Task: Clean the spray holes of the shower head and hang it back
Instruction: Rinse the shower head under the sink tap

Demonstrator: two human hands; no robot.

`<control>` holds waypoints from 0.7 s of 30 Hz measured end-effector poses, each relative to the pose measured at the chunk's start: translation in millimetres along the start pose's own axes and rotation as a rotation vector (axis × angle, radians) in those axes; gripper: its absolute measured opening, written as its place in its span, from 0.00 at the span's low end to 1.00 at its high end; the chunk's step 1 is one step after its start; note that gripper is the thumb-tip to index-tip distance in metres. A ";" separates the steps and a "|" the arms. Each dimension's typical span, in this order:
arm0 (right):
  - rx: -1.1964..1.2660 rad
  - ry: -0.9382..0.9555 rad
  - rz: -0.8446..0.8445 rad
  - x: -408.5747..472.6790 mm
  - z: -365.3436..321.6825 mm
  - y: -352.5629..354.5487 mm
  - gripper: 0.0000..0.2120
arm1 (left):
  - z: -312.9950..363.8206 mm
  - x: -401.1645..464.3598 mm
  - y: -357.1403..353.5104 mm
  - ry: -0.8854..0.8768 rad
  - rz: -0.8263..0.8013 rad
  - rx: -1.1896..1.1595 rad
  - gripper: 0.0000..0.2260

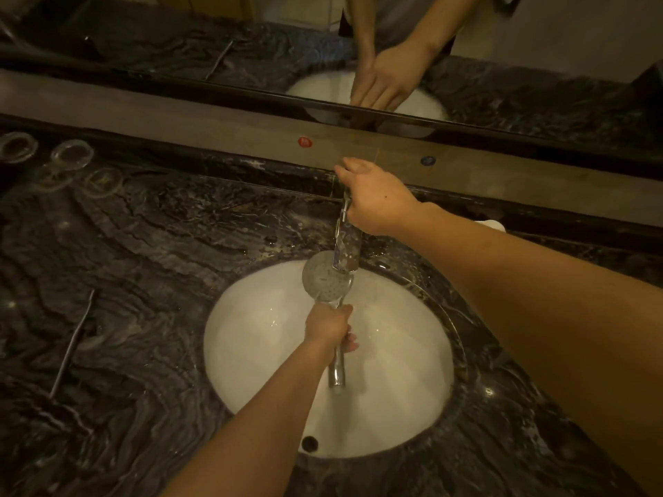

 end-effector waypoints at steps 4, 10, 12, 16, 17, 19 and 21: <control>0.002 -0.005 0.019 -2.3 -1.7 -2.1 0.37 | -0.3 8.3 10.6 -0.204 0.224 0.281 0.11; 0.001 -0.005 0.020 -2.9 -2.5 -0.3 0.37 | 5.1 22.6 9.5 -0.323 0.313 0.338 0.12; 0.008 -0.004 0.021 -3.1 -2.4 0.0 0.37 | 7.5 25.2 4.8 -0.300 0.275 0.218 0.14; 0.017 -0.002 0.023 -2.7 -1.9 0.1 0.37 | 24.2 32.7 -8.5 -0.147 0.094 -0.435 0.12; 0.017 -0.001 0.023 -2.2 -1.9 -0.6 0.37 | 30.9 37.2 -10.2 -0.110 0.067 -0.554 0.12; 0.018 -0.005 0.024 -1.3 -1.2 -2.0 0.37 | 47.3 38.5 -13.4 -0.100 0.001 -0.714 0.15; 0.013 -0.002 0.029 -0.1 0.3 -3.8 0.38 | 63.6 39.6 -15.8 -0.113 -0.099 -0.851 0.17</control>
Point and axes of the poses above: each hand's wrist, its own x-axis towards the middle knuckle, its own y-axis out of the back of the hand, z = x × y, the point moved 2 cm from there along x, towards the middle knuckle, and after that the axes turned 10 degrees about y, right-handed, at the moved point
